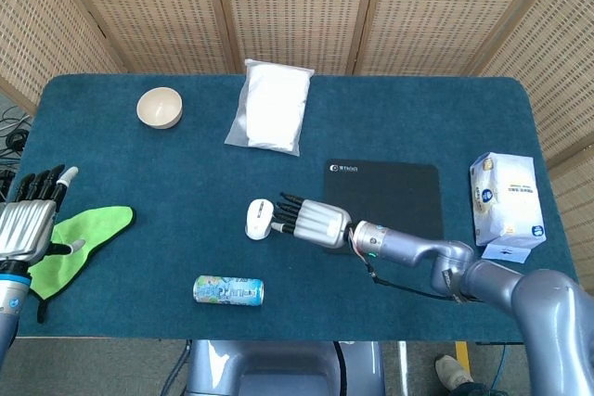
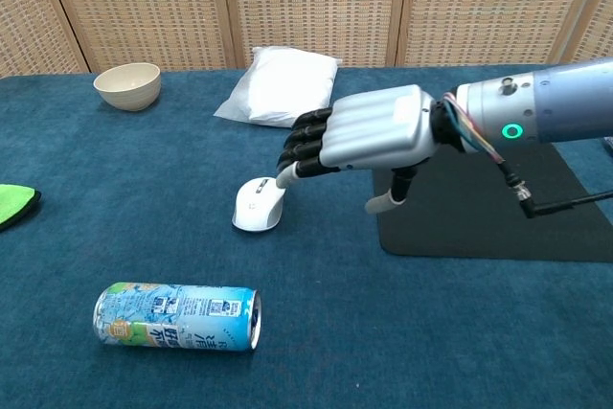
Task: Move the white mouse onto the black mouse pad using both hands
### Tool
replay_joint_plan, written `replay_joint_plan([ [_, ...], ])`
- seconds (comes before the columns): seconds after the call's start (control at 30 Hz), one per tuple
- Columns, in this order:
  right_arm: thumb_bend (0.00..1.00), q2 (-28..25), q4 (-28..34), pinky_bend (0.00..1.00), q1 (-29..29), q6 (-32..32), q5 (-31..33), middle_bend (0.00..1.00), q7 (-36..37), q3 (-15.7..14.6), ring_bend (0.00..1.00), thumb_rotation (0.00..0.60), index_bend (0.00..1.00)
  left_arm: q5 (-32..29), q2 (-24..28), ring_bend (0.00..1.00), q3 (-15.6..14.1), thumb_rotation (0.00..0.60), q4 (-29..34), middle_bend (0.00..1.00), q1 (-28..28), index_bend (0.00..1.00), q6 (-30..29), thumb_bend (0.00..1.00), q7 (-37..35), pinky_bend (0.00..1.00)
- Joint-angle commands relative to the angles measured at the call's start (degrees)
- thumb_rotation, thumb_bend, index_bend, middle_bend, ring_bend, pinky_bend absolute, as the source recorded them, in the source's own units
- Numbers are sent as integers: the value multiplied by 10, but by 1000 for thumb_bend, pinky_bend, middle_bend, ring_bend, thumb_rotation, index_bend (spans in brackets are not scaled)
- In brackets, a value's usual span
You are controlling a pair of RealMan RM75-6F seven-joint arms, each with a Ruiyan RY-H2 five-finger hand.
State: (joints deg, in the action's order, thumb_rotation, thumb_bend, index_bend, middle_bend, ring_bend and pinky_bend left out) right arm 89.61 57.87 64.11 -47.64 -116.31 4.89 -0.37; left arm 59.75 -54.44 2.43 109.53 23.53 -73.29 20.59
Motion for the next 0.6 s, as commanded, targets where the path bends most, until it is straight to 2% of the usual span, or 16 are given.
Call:
replay_joint_plan([
  [0.03, 363, 47, -72, 50, 48, -19, -35, 97, 25, -30, 14, 600, 104, -3, 0, 0, 3, 600, -2, 0, -1, 0, 4, 0, 0, 0],
  [0.33, 363, 115, -178, 63, 89, -49, -34, 97, 88, -60, 15, 600, 104, -19, 2, 0, 16, 600, -14, 0, -1, 0, 25, 0, -14, 0],
  [0.6, 363, 154, -251, 66, 106, -58, -15, 97, 127, -77, 14, 600, 104, -27, 0, 0, 22, 600, -24, 0, 0, 0, 39, 0, -16, 0],
])
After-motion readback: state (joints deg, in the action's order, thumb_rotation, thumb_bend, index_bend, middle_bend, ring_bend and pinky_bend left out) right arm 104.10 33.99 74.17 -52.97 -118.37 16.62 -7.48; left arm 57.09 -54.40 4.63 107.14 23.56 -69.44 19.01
